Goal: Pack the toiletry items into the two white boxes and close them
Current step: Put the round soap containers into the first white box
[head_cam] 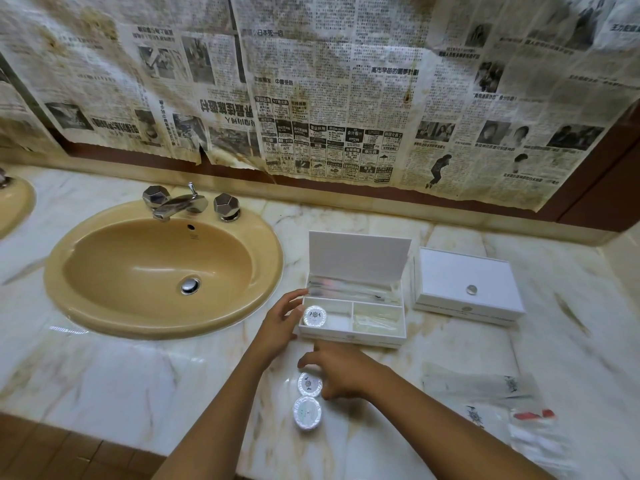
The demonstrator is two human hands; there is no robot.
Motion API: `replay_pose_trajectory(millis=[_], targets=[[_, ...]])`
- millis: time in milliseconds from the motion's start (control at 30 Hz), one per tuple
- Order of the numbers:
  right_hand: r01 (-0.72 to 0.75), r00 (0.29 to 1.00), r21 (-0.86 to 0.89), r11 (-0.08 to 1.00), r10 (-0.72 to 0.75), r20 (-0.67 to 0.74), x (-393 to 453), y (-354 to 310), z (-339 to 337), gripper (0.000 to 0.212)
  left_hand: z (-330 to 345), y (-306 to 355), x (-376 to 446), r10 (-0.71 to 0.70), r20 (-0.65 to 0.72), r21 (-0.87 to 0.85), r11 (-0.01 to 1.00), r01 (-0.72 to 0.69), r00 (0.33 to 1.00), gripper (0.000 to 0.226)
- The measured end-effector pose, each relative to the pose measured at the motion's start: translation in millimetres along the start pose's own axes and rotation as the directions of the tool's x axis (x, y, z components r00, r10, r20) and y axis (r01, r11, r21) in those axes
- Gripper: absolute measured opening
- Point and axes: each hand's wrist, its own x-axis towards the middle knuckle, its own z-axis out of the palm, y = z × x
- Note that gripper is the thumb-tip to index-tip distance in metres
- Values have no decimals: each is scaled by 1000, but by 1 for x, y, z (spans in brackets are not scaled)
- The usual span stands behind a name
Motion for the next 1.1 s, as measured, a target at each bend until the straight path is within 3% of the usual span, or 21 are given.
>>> replay_pose_trajectory(millis=[433, 567, 667, 767, 900, 1100], targets=[[-18, 997, -26, 1000, 16, -78, -1, -3, 3, 37, -1, -1, 1, 7, 4, 19, 1000, -7, 1000, 30], [-10, 977, 75, 997, 26, -213, -2, -4, -2, 28, -2, -3, 2, 11, 5, 3, 1000, -11, 1000, 32], [33, 954, 140, 990, 11, -301, -1, -7, -11, 32, -2, -5, 3, 38, 4, -6, 999, -38, 999, 32], [80, 912, 169, 982, -3, -411, 0, -7, -20, 37, -2, -6, 4, 57, -4, -15, 998, -57, 998, 32], [128, 822, 181, 975, -2, -570, 0, -3, -25, 27, 0, -6, 4, 49, -21, -24, 998, -50, 999, 31], [15, 706, 214, 977, 142, -693, 6, 10, -20, 22, -1, -5, 3, -2, -7, -18, 1000, 2, 1000, 31]])
